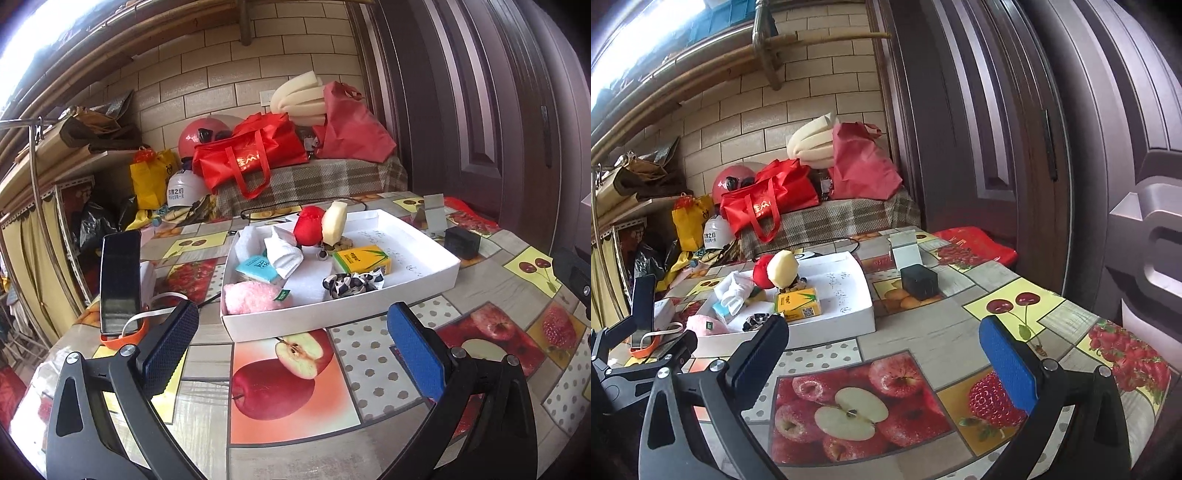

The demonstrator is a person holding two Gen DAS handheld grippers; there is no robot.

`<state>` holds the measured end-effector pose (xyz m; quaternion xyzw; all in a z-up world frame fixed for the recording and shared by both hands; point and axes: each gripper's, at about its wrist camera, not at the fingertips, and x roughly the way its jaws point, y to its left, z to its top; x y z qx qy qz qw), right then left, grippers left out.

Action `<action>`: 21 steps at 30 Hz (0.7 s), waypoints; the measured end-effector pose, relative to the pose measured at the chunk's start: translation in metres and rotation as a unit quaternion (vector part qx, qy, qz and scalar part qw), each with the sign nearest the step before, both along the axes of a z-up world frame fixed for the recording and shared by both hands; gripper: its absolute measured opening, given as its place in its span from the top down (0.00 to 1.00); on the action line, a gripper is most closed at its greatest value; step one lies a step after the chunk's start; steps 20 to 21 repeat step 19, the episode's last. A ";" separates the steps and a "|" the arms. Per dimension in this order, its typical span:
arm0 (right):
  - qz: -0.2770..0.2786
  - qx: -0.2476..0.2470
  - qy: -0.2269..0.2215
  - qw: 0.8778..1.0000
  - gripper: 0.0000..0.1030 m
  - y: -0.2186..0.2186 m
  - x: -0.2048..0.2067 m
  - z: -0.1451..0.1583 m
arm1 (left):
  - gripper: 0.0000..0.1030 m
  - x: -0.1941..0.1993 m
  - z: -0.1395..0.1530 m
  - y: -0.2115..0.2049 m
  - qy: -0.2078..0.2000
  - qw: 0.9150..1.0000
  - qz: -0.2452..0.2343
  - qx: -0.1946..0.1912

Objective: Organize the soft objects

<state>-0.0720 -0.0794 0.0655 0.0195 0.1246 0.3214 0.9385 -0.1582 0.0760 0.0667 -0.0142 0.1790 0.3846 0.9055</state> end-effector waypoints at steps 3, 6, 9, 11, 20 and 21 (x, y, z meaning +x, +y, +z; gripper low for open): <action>-0.003 0.017 -0.004 1.000 0.00 -0.008 -0.001 0.000 | 0.00 0.000 0.000 -0.001 0.000 1.000 0.003 0.006; -0.008 0.029 0.003 1.000 0.00 -0.013 0.003 0.000 | 0.00 0.000 0.000 0.000 0.005 1.000 0.003 0.004; -0.008 0.031 0.009 0.999 0.00 -0.013 0.005 0.000 | 0.00 0.000 0.000 0.003 0.006 1.000 0.001 -0.004; -0.008 0.028 0.006 1.000 0.00 -0.012 0.004 0.000 | 0.00 -0.001 0.001 0.005 0.005 1.000 0.000 -0.009; -0.010 0.019 -0.004 1.000 0.00 -0.009 -0.002 0.001 | 0.00 0.001 -0.001 0.006 0.011 1.000 -0.011 -0.016; -0.010 0.019 -0.004 1.000 0.00 -0.009 -0.002 0.001 | 0.00 0.001 -0.001 0.006 0.011 1.000 -0.011 -0.016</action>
